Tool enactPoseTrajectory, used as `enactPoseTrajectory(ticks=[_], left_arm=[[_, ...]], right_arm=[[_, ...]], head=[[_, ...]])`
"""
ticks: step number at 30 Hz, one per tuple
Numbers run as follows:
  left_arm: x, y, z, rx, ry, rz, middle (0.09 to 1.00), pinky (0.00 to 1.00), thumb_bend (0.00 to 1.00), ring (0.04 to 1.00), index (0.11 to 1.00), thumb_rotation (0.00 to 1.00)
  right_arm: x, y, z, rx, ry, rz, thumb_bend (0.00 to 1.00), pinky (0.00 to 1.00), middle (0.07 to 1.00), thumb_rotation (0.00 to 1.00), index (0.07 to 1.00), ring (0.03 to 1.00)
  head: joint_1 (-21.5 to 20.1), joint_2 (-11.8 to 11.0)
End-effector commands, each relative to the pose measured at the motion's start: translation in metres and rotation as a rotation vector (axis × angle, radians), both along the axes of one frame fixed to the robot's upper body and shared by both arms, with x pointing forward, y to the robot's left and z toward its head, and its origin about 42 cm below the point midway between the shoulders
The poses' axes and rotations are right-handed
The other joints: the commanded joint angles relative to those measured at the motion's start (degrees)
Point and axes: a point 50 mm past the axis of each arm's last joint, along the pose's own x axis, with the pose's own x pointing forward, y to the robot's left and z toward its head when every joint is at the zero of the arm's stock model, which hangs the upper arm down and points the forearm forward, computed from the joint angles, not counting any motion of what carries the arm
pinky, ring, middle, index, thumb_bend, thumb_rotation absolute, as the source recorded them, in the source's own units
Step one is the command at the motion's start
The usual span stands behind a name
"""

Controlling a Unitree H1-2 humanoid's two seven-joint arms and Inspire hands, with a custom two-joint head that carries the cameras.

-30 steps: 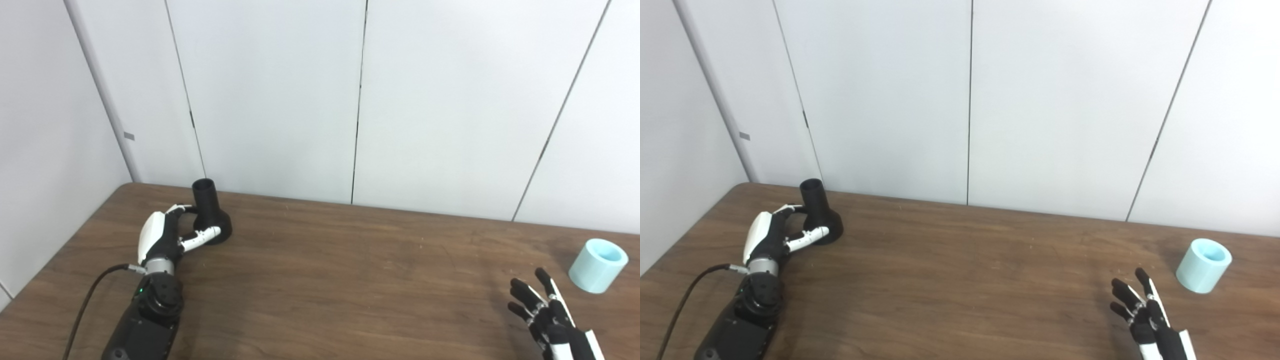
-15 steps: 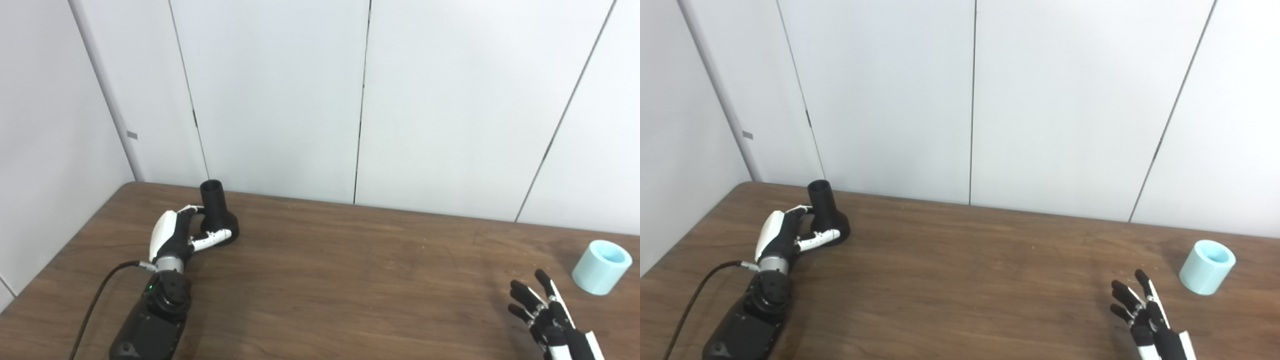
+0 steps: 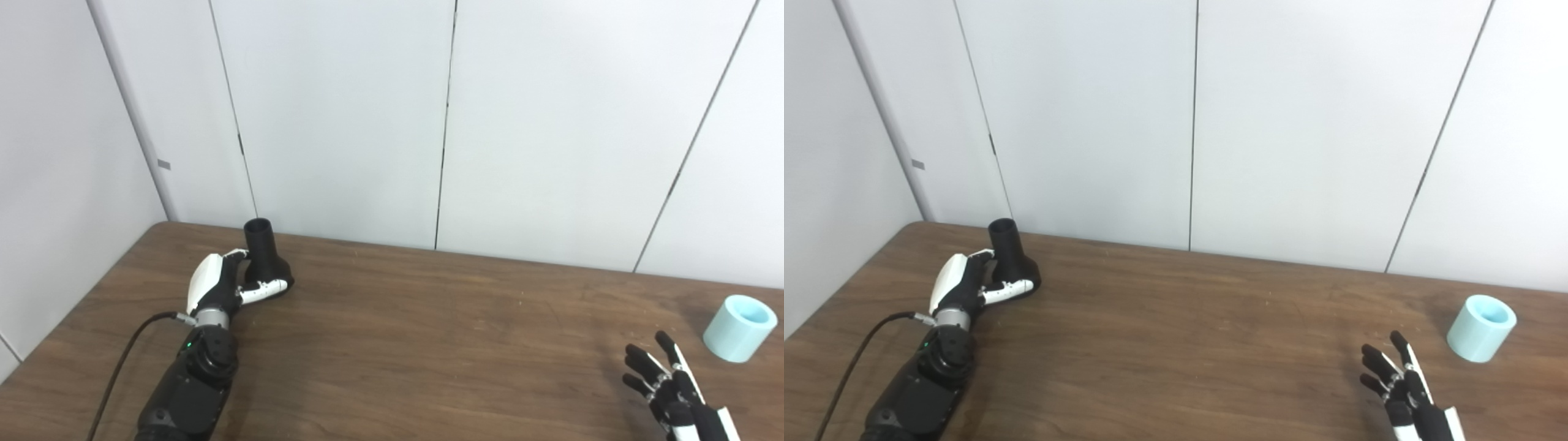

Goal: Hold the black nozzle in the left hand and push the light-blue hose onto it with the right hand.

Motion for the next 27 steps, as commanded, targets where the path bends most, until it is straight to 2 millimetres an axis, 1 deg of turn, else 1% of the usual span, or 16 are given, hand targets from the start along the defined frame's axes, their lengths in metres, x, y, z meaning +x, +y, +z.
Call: enactPoseTrajectory(ticks=[1, 5, 6, 8, 9, 11, 12, 15, 19, 21, 27], left_arm=[[0.015, -0.001, 0.031, 0.029, -0.076, -0.014, 0.892, 1.0, 0.83, 0.95, 0.621, 0.38], [0.014, -0.001, 0.03, 0.033, -0.08, -0.016, 0.892, 1.0, 0.82, 0.948, 0.618, 0.38], [0.014, -0.001, 0.03, 0.036, -0.081, -0.015, 0.875, 1.0, 0.82, 0.939, 0.599, 0.37], [0.013, -0.001, 0.029, 0.043, -0.083, -0.012, 0.867, 1.0, 0.82, 0.935, 0.59, 0.36], [0.013, 0.0, 0.028, 0.045, -0.085, -0.011, 0.836, 1.0, 0.79, 0.922, 0.561, 0.35], [0.012, 0.0, 0.025, 0.048, -0.086, -0.007, 0.806, 1.0, 0.77, 0.909, 0.525, 0.34], [0.012, 0.0, 0.022, 0.049, -0.082, -0.008, 0.783, 1.0, 0.73, 0.895, 0.497, 0.35], [0.01, 0.0, 0.018, 0.041, -0.068, -0.015, 0.756, 0.98, 0.68, 0.878, 0.465, 0.38], [0.007, -0.003, 0.014, 0.034, -0.046, -0.033, 0.746, 0.97, 0.66, 0.873, 0.457, 0.39], [0.007, -0.003, 0.013, 0.04, -0.033, -0.04, 0.748, 0.99, 0.66, 0.872, 0.458, 0.41], [0.006, -0.002, 0.012, 0.037, -0.023, -0.05, 0.754, 1.0, 0.65, 0.875, 0.462, 0.42]], right_arm=[[-0.02, 0.009, -0.031, 0.038, 0.102, -0.005, 0.74, 0.83, 0.86, 0.87, 0.984, 0.883], [-0.02, 0.009, -0.031, 0.039, 0.103, -0.005, 0.74, 0.83, 0.86, 0.87, 0.984, 0.883], [-0.02, 0.009, -0.03, 0.039, 0.103, -0.005, 0.74, 0.83, 0.86, 0.87, 0.985, 0.883], [-0.02, 0.01, -0.03, 0.039, 0.103, -0.005, 0.74, 0.83, 0.86, 0.87, 0.985, 0.883], [-0.02, 0.01, -0.03, 0.039, 0.103, -0.004, 0.74, 0.83, 0.86, 0.87, 0.985, 0.883], [-0.02, 0.01, -0.03, 0.04, 0.102, -0.003, 0.74, 0.83, 0.86, 0.87, 0.985, 0.883], [-0.02, 0.01, -0.03, 0.041, 0.103, -0.003, 0.74, 0.83, 0.86, 0.87, 0.985, 0.883], [-0.02, 0.01, -0.03, 0.041, 0.104, -0.002, 0.74, 0.83, 0.859, 0.87, 0.985, 0.883], [-0.02, 0.01, -0.03, 0.043, 0.107, -0.002, 0.75, 0.83, 0.857, 0.87, 0.986, 0.884], [-0.02, 0.01, -0.03, 0.043, 0.107, -0.001, 0.75, 0.83, 0.856, 0.87, 0.986, 0.882], [-0.019, 0.011, -0.029, 0.045, 0.108, 0.001, 0.75, 0.83, 0.855, 0.87, 0.985, 0.88]], head=[[0.0, 0.04], [-0.05, 0.11], [-0.05, 0.11], [-0.11, 0.17], [-0.11, 0.17], [-0.15, 0.28], [-0.15, 0.28], [-0.17, 0.42], [-0.16, 0.5], [-0.24, 0.57], [-0.32, 0.62]])
